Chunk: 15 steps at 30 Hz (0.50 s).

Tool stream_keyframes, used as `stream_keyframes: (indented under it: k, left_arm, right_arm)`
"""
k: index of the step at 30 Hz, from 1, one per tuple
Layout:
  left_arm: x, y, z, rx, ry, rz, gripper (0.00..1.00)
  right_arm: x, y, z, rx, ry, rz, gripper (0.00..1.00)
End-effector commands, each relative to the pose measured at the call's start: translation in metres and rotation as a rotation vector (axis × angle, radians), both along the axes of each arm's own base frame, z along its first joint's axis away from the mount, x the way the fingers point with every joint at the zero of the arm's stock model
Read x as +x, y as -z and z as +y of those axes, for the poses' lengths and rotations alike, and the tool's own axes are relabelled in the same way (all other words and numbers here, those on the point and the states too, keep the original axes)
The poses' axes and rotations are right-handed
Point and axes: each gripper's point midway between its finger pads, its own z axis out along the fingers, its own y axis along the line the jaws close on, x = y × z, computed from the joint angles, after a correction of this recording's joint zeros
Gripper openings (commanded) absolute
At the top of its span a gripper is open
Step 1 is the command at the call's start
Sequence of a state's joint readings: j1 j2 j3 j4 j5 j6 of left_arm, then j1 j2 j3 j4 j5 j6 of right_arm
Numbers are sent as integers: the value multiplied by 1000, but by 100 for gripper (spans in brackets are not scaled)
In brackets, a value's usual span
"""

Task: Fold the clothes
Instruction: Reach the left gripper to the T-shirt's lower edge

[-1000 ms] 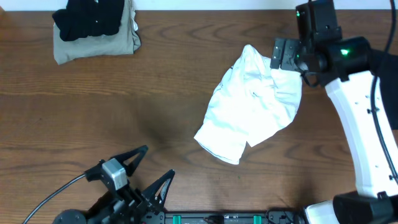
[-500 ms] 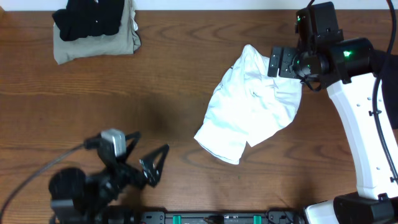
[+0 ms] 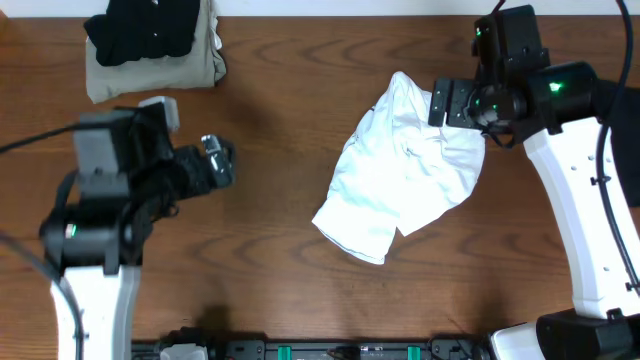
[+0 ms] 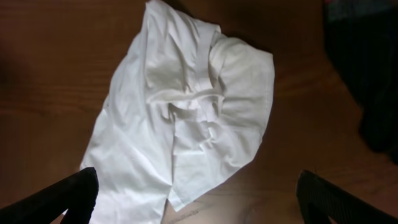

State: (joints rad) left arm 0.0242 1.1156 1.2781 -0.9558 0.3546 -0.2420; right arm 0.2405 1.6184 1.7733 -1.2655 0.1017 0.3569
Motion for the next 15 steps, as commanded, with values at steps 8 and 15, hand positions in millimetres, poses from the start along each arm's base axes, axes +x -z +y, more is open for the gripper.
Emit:
stream_keyframes:
  k: [8,15]
  left_arm:
    - [-14,56,-71,-28,290,273,98]
    - [-38,86,-120,337,282,289,98]
  right_arm:
    - [3,52,0,-19,3,57,99]
    - [7,69,-10,-2,66,60,99]
